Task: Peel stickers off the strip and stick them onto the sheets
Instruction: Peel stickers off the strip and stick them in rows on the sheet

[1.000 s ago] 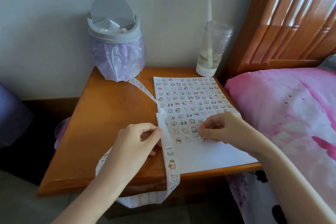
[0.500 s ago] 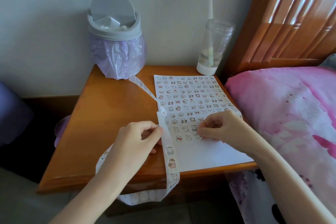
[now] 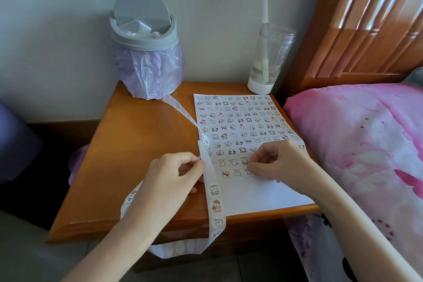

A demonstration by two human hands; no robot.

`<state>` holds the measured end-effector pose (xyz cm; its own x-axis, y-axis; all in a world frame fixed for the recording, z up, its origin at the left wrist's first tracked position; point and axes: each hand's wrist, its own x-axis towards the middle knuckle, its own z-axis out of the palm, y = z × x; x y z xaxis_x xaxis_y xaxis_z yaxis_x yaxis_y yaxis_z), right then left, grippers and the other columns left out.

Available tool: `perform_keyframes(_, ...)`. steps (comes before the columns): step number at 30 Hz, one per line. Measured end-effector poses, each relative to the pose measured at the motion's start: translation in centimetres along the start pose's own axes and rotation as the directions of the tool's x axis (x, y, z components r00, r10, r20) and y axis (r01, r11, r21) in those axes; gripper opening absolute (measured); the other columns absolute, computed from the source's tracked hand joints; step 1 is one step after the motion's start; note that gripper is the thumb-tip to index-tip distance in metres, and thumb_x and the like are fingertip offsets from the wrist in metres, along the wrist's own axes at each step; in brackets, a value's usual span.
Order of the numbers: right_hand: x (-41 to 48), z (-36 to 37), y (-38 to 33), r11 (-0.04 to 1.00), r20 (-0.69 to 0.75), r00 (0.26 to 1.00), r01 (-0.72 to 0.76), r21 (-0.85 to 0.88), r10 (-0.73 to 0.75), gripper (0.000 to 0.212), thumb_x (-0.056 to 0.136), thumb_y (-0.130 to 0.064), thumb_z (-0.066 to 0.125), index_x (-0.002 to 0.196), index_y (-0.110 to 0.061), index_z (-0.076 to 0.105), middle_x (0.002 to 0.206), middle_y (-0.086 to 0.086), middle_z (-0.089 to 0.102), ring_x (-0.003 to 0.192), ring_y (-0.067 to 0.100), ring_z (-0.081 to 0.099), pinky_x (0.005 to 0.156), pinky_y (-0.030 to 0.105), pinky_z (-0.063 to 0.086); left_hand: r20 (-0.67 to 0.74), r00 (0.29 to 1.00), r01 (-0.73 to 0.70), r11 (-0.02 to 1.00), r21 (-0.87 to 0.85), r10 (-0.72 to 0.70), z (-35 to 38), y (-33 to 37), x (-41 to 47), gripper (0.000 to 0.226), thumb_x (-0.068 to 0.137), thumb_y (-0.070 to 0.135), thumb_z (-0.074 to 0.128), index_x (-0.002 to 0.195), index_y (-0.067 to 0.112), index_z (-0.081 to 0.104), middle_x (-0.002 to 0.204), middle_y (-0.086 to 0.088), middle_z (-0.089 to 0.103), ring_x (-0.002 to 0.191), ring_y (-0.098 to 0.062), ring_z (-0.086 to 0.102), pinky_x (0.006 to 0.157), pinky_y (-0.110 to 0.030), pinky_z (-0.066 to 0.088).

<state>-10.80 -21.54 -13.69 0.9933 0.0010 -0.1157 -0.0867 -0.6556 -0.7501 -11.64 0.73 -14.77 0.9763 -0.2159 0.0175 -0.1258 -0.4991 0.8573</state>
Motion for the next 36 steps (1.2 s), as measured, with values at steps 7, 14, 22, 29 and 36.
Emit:
perform_keyframes(7,0.0,0.0,0.3,0.999,-0.017,1.0,0.017,-0.033,-0.017,0.015,0.073,-0.024,0.08,0.077,-0.018,0.068,0.066,0.0,0.059,0.055,0.009,0.047,0.044,0.014,0.036,-0.001,1.0,-0.005,1.0,0.016,0.005,0.0,0.0,0.0,0.01,0.09,0.032,0.054,0.086,0.036,0.062,0.082,0.027,0.063,0.065,0.009,0.064,0.051,-0.002,0.045)
perform_keyframes(14,0.1,-0.3,0.7,0.999,-0.017,0.999,0.033,-0.042,-0.034,0.008,0.083,-0.021,0.07,0.085,-0.019,0.063,0.068,0.002,0.059,0.058,0.01,0.048,0.048,0.019,0.038,-0.007,1.0,-0.008,0.999,0.039,0.008,0.0,0.1,0.0,0.011,0.091,0.032,0.054,0.086,0.038,0.062,0.08,0.027,0.064,0.063,0.007,0.065,0.051,-0.003,0.046)
perform_keyframes(22,0.2,0.4,0.4,0.993,-0.058,0.998,0.017,-0.114,-0.024,0.021,0.077,-0.029,0.076,0.084,-0.019,0.059,0.062,-0.004,0.052,0.051,0.006,0.041,0.043,0.01,0.033,-0.007,1.0,0.0,0.999,0.052,0.0,0.0,0.1,0.1,0.01,0.091,0.032,0.054,0.087,0.036,0.063,0.082,0.024,0.065,0.062,0.007,0.065,0.051,-0.002,0.045)
perform_keyframes(29,0.1,0.0,0.9,0.996,0.045,0.999,0.006,-0.093,-0.002,0.029,0.073,-0.031,0.079,0.088,-0.02,0.058,0.068,-0.005,0.052,0.056,0.007,0.042,0.052,0.019,0.033,-0.007,1.0,0.006,0.999,0.041,-0.006,0.0,0.2,0.0,0.01,0.091,0.032,0.054,0.087,0.035,0.062,0.082,0.026,0.063,0.063,0.009,0.064,0.05,-0.002,0.044)
perform_keyframes(36,-1.3,1.0,-1.9,0.972,0.05,0.985,0.155,0.177,-0.166,0.015,0.085,-0.034,0.063,0.091,-0.02,0.064,0.079,-0.003,0.072,0.065,0.012,0.064,0.056,0.022,0.052,-0.019,0.999,0.035,0.979,-0.202,-0.039,-0.9,0.6,-0.1,0.016,0.09,0.029,0.055,0.086,0.025,0.07,0.081,0.013,0.073,0.064,-0.01,0.071,0.064,-0.019,0.056)
